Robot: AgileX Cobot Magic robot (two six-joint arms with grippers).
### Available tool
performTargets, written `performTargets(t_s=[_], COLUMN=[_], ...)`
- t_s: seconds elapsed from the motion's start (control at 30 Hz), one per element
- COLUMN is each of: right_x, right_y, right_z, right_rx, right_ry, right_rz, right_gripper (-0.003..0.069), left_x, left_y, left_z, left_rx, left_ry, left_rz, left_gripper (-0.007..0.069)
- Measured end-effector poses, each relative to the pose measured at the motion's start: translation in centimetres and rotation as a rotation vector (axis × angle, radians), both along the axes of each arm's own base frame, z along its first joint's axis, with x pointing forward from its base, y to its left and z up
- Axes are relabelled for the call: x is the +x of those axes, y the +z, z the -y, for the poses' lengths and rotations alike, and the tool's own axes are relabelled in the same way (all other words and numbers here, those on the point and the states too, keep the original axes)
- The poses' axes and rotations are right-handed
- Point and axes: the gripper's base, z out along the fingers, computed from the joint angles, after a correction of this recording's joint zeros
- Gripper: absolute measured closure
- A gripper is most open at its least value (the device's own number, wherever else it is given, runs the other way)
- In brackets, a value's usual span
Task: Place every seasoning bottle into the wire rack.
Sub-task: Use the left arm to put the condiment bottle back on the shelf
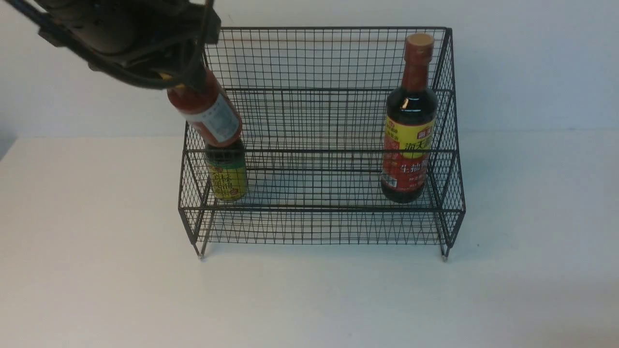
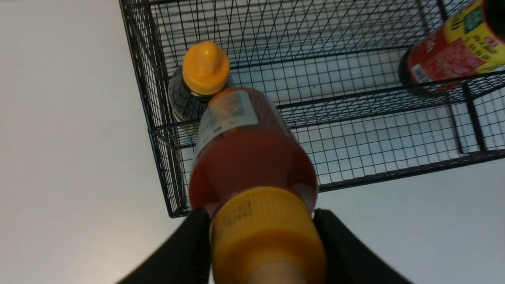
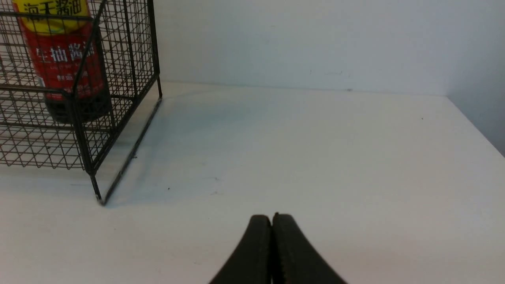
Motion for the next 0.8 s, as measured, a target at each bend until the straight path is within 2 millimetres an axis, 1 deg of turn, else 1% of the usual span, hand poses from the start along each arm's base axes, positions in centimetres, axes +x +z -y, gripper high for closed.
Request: performTargets(t_s=[0.07, 0.13, 0.3, 0.37, 0.43, 0.47, 0.6, 0.7, 0.8], right_x=[0.0, 0.0, 0.0, 0.0, 0.0, 0.0, 0.0, 0.0, 0.0], right_y=[0.0, 0.0, 0.0, 0.0, 0.0, 0.0, 0.0, 0.0, 0.0], right_z=[0.0, 0.0, 0.0, 0.0, 0.0, 0.0, 0.0, 0.0, 0.0], right_rx=[-0.001, -0.001, -0.001, -0.001, -0.001, -0.001, -0.001, -0.001, -0.001], right_ry=[0.0, 0.0, 0.0, 0.0, 0.0, 0.0, 0.0, 0.0, 0.0], right_rz=[0.0, 0.0, 0.0, 0.0, 0.0, 0.0, 0.0, 0.0, 0.0], right_gripper=[0.0673, 0.0673, 0.0673, 0.0673, 0.0673, 0.0673, 0.0673, 0.0673, 0.0673], left_x=[0.5, 0.5, -0.9, -1.7, -2.0, -2.6, -2.8, -2.4, -1.4], left_y=[-0.6, -0.7, 0.6, 0.8, 0.7, 0.3, -0.8, -1.5, -2.7], left_z=[0.2, 0.4, 0.1, -0.2, -0.4, -0.8, -1.1, -1.1, -0.7], left_rx=[-0.002, -0.011, -0.01, 0.001, 0.014, 0.04, 0.078, 0.089, 0.1], left_ry=[-0.003, -0.023, -0.078, -0.079, -0.08, -0.076, -0.071, -0.071, -0.072], left_rz=[-0.021, -0.024, 0.023, 0.032, 0.028, 0.021, -0.011, -0.032, -0.067], left_gripper=[0.0335, 0.0335, 0.0335, 0.0335, 0.0335, 0.0335, 0.0335, 0.0335, 0.0335])
